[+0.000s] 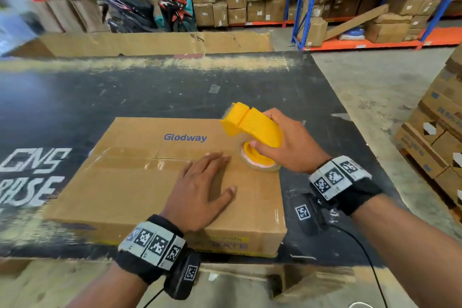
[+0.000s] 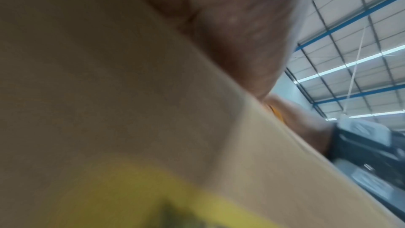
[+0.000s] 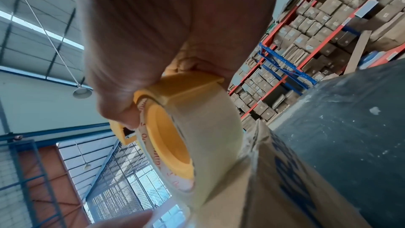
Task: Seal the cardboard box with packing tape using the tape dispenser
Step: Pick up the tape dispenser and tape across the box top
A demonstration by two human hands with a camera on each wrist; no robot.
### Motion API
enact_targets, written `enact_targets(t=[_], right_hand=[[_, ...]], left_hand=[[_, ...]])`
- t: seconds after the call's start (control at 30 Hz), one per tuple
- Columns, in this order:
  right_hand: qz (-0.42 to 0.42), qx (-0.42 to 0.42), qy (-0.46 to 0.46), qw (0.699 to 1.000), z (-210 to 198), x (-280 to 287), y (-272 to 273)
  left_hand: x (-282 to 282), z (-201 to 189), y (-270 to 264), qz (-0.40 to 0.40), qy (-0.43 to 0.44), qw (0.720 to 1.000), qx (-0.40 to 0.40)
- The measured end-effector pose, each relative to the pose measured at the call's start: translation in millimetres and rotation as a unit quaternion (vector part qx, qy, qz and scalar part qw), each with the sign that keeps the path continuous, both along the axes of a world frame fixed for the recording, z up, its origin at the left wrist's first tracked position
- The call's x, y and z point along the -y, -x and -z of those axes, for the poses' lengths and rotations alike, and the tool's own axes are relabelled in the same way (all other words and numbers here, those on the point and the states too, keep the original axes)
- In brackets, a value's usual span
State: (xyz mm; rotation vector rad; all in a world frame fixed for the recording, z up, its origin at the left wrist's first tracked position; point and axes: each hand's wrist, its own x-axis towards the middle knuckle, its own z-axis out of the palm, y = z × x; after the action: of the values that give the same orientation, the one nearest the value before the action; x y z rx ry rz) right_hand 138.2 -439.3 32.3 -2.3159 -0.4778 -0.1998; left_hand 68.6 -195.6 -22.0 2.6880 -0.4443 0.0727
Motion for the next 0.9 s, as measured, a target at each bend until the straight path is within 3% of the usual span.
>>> enact_targets(t=[0.2,0.37,0.57,0.7,0.8,0.9], right_hand=[[-0.037,-0.015,0.037,0.999,-5.5,3.2,-4.1],[-0.052,-0.022,0.090,0.994,-26.6,-23.0,-5.0],[-0.133,-0.016,0.056,0.989,-48.1,-145.8,-31.6],[-0.178,-0.038,0.047,0.982,-31.8,-225.6,-47.3],[-0.172,-0.051,0.051,0.982,-19.7,-241.6,-49.4],[-0.160,-0.053,0.060,0.984,-16.4,-243.5,-49.8]], left_hand=[[-139.9,-6.6,-4.3,-0.119,-0.077,0.990,-0.009],[-183.2,2.7,-4.8,-0.106,-0.089,0.990,-0.009],[-188.5,6.2,-8.0,-0.103,-0.041,0.994,0.021],[-206.5,-4.1,-10.3,-0.067,0.079,0.994,-0.044],[-231.7,-20.4,-19.3,-0.077,0.278,0.953,-0.096],[-255.6,-45.8,-38.4,-0.172,0.493,0.838,-0.158]])
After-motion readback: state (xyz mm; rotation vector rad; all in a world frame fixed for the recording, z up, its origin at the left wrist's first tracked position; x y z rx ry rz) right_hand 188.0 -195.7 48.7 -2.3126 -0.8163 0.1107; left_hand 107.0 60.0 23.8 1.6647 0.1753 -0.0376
